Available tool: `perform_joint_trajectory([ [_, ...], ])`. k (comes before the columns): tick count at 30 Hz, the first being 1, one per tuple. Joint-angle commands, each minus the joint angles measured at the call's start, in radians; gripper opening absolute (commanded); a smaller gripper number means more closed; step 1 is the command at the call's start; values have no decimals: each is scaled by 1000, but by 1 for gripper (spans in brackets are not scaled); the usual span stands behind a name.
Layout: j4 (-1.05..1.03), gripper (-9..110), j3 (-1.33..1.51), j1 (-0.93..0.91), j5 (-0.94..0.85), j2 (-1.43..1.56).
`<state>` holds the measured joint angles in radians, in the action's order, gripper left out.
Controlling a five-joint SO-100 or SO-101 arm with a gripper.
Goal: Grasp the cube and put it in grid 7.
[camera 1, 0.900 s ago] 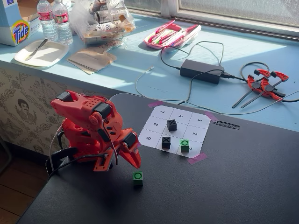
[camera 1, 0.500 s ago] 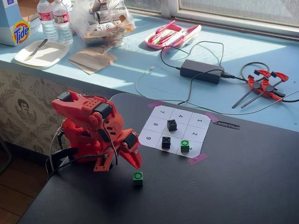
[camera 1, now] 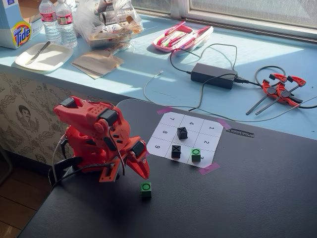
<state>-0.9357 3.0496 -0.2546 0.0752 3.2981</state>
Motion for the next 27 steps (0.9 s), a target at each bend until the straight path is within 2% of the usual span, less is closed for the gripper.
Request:
perform_joint_trajectory([
  [1,15,0,40,5,-8,2],
  [20,15,0,40,3,-8,2],
  [23,15,5,40,-5,2,3],
  [27,26,5,40,-14,-2,3],
])
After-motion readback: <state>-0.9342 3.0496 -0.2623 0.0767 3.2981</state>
